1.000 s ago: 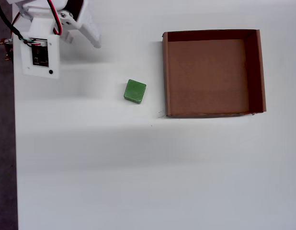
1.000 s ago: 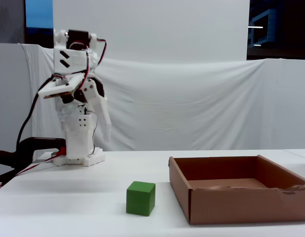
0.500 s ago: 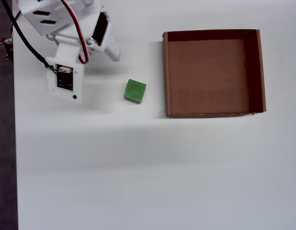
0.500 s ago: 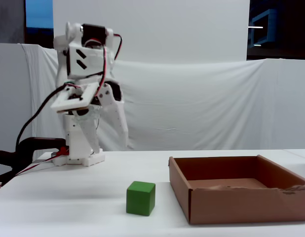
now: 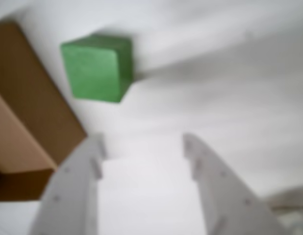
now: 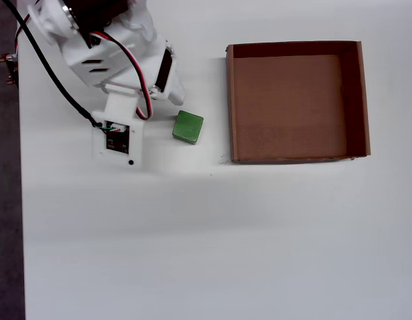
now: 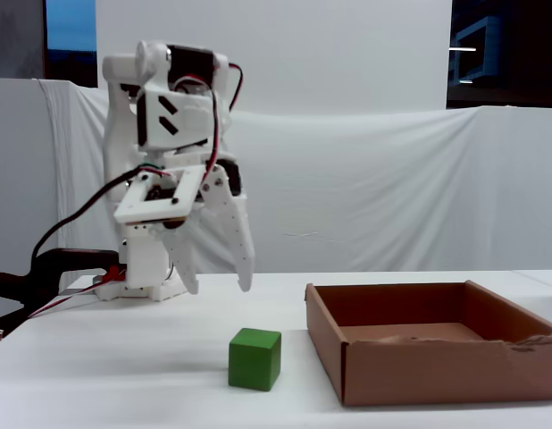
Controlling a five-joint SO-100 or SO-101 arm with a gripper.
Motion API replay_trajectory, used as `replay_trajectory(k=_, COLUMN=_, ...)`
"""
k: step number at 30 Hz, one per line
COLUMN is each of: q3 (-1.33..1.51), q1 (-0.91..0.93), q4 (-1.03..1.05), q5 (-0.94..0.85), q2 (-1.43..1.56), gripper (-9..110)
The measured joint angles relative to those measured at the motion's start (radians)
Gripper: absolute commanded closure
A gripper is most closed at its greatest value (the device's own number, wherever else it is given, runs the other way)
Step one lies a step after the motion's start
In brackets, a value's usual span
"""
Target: Grasp a green cube and put it in a box.
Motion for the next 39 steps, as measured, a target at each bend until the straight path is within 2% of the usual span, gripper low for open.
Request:
replay_trajectory(k=7, q3=-0.089, q1=-0.006, q4=0.011, q5=0.000, q2=-0.110, gripper=66)
replay_trajectory(k=19, q3=-0.172, q1=-0.020, q4=0.037, q5=0.000, q2=-0.227, gripper=66)
replay_trajectory(k=29, q3=-0.374, q1=-0.020, q4=0.078, q5=0.031, q2=-0.449, gripper=66)
replay_trajectory(k=39, q3=-0.417, q1=-0.037, q4=0.078, q5=0.034, q2=-0.502, gripper=66)
